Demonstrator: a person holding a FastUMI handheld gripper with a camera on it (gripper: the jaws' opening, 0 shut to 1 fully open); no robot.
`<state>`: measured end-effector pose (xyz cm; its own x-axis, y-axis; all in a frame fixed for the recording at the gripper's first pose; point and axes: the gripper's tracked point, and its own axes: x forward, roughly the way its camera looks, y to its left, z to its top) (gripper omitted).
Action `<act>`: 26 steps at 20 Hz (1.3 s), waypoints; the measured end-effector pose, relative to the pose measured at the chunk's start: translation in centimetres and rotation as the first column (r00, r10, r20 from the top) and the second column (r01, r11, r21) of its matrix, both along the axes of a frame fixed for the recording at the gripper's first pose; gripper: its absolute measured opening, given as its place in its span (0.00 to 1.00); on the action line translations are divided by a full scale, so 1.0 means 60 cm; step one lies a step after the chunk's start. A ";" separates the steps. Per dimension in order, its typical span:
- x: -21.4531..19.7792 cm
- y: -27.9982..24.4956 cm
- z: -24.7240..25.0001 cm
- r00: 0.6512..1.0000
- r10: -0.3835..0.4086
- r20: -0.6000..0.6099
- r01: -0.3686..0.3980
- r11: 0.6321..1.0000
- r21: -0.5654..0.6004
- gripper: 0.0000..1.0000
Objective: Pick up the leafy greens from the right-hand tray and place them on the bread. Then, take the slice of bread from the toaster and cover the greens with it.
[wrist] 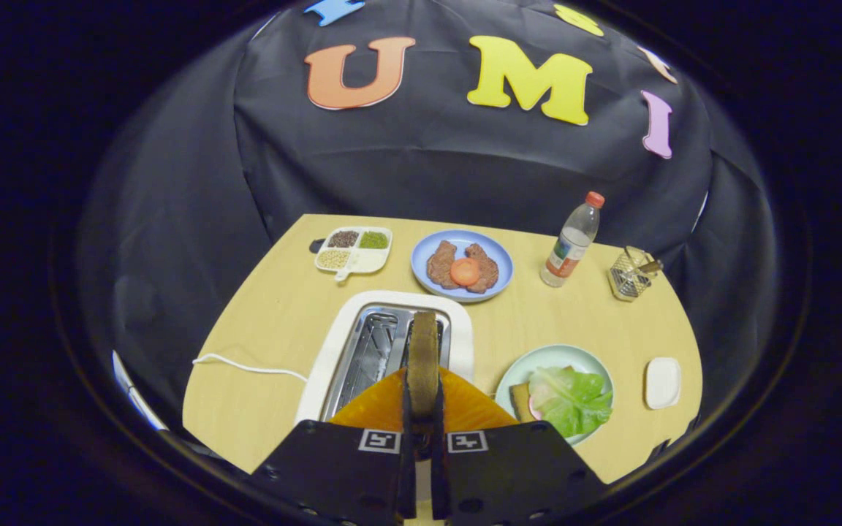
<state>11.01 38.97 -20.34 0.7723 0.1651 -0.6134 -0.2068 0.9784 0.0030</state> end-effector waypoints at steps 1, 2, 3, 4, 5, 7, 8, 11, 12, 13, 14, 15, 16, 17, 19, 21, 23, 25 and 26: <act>-0.003 0.001 0.009 1.000 0.008 0.013 -0.009 1.000 0.017 0.08; -0.004 -0.002 0.024 1.000 0.010 0.026 -0.011 0.999 0.030 0.09; -0.008 -0.006 0.042 0.999 0.010 0.039 -0.012 0.999 0.047 0.09; -0.009 -0.008 0.062 0.999 0.014 0.052 -0.018 0.997 0.071 0.08; -0.007 -0.017 0.084 0.998 0.008 0.070 -0.014 0.995 0.095 0.08; 0.000 -0.041 0.125 0.994 -0.009 0.107 -0.005 0.991 0.134 0.08; 0.006 -0.057 0.139 0.992 -0.025 0.123 0.006 0.989 0.150 0.08; 0.025 -0.109 0.142 0.988 -0.059 0.139 0.036 0.985 0.166 0.08; 0.032 -0.126 0.131 0.989 -0.071 0.131 0.048 0.985 0.168 0.08; 0.036 -0.143 0.112 0.990 -0.084 0.111 0.066 0.984 0.164 0.08; 0.038 -0.159 0.090 0.991 -0.100 0.085 0.085 0.983 0.162 0.08; 0.042 -0.172 0.065 0.992 -0.111 0.058 0.101 0.983 0.151 0.08; 0.043 -0.186 0.040 0.993 -0.116 0.035 0.110 0.984 0.141 0.08; 0.051 -0.190 0.013 0.993 -0.120 0.011 0.118 0.985 0.127 0.08; 0.052 -0.202 -0.035 0.992 -0.124 -0.032 0.127 0.985 0.116 0.08; 0.057 -0.210 -0.076 0.990 -0.121 -0.075 0.129 0.985 0.115 0.08; 0.061 -0.223 -0.109 0.984 -0.129 -0.122 0.143 0.983 0.114 0.09; 0.068 -0.237 -0.132 0.979 -0.137 -0.150 0.156 0.980 0.122 0.09; 0.074 -0.250 -0.133 0.981 -0.135 -0.139 0.152 0.981 0.122 0.09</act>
<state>15.43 23.94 -28.29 0.7093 0.1442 -0.6900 -0.0536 0.9870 0.1512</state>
